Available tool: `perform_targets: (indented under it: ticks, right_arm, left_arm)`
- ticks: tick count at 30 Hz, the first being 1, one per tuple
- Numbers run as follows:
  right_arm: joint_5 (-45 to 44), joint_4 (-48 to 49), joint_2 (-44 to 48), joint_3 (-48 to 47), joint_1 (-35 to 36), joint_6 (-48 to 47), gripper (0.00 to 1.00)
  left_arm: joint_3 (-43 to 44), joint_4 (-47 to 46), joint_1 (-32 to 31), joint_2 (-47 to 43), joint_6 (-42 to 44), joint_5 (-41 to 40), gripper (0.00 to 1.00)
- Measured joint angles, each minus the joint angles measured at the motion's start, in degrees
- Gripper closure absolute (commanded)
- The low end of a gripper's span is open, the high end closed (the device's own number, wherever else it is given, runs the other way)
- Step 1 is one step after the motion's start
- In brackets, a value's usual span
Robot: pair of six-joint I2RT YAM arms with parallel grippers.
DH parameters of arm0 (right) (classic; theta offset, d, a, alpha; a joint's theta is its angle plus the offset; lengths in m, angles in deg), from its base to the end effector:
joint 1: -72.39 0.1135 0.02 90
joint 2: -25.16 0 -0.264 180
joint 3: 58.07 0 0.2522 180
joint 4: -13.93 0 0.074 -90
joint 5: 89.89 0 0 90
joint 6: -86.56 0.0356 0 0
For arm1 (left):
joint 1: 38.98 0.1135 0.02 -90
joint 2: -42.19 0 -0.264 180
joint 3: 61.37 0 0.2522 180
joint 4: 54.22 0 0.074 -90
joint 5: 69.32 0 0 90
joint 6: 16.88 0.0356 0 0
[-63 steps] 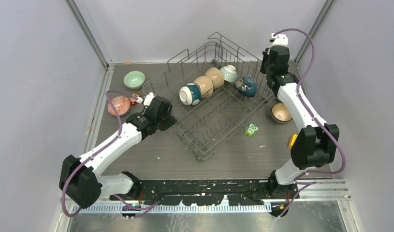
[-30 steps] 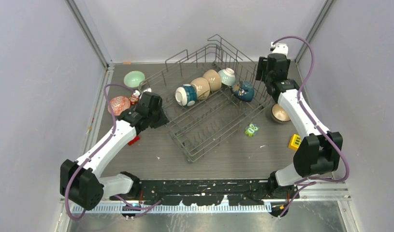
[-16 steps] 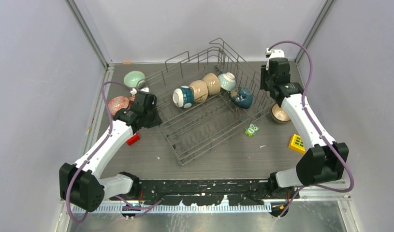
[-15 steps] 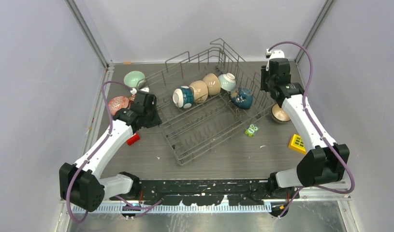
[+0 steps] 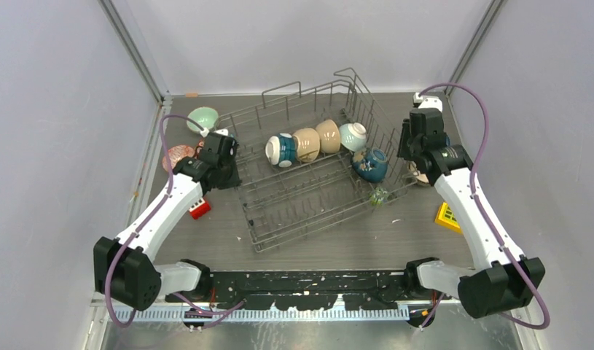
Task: Unload the bowls from the dish rack
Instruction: Adjust the dish rack at the center of the board.
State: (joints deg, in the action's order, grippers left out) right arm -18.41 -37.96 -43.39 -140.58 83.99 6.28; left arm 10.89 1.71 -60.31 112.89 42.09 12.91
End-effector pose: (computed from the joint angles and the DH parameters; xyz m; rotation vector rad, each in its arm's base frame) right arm 0.2503 0.0398 0.3538 0.1385 2.1928 -0.1530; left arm 0.2332 -0.0859 0.2807 -0.2677 2.5047 -0.2036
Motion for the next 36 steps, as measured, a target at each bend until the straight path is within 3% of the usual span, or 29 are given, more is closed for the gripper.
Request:
perform_targets:
  ticks: [15,24,26,29,32,36]
  right_arm:
    - [-1.4,-6.9,10.4,4.7,2.2,10.0,0.8]
    - [-0.2,-8.4,16.0,7.5,3.1,14.0,0.75]
    - [-0.1,-8.8,16.7,7.8,3.4,14.3,0.67]
    - [0.3,-9.2,17.4,7.9,3.8,14.9,0.46]
    - [1.3,-9.1,17.4,7.7,4.6,16.0,0.33]
    - [1.8,-10.9,17.4,4.0,5.3,16.7,0.26]
  left_arm:
    - [5.2,-0.9,0.4,7.0,3.4,-3.0,1.0]
    - [10.1,-1.6,0.6,12.7,6.1,-4.8,1.0]
    - [10.1,-1.9,0.6,12.8,6.3,-5.0,1.0]
    - [10.1,-1.9,0.6,12.8,6.5,-5.2,0.99]
    - [10.1,-2.0,0.6,12.8,6.4,-5.1,0.89]
    - [10.0,-2.3,0.6,12.5,6.1,-4.7,0.6]
